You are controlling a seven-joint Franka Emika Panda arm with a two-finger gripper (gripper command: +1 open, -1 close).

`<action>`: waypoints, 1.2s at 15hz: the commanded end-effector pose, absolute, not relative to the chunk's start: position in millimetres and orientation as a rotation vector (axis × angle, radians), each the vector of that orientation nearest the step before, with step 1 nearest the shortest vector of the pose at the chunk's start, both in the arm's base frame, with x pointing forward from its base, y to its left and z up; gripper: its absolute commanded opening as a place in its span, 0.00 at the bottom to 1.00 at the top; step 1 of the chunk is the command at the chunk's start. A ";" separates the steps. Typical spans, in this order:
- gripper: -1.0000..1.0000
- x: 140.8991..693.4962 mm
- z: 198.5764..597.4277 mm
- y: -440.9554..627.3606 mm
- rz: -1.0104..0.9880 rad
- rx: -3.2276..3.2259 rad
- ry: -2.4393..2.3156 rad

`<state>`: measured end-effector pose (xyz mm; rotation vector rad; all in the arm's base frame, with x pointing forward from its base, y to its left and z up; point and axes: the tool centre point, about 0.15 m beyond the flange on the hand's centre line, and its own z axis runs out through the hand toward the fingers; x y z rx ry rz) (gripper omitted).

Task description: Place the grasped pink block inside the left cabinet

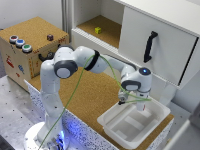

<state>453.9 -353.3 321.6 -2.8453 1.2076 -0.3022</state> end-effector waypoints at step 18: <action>0.00 549.3 442.2 61.9 -0.461 -2.880 -0.804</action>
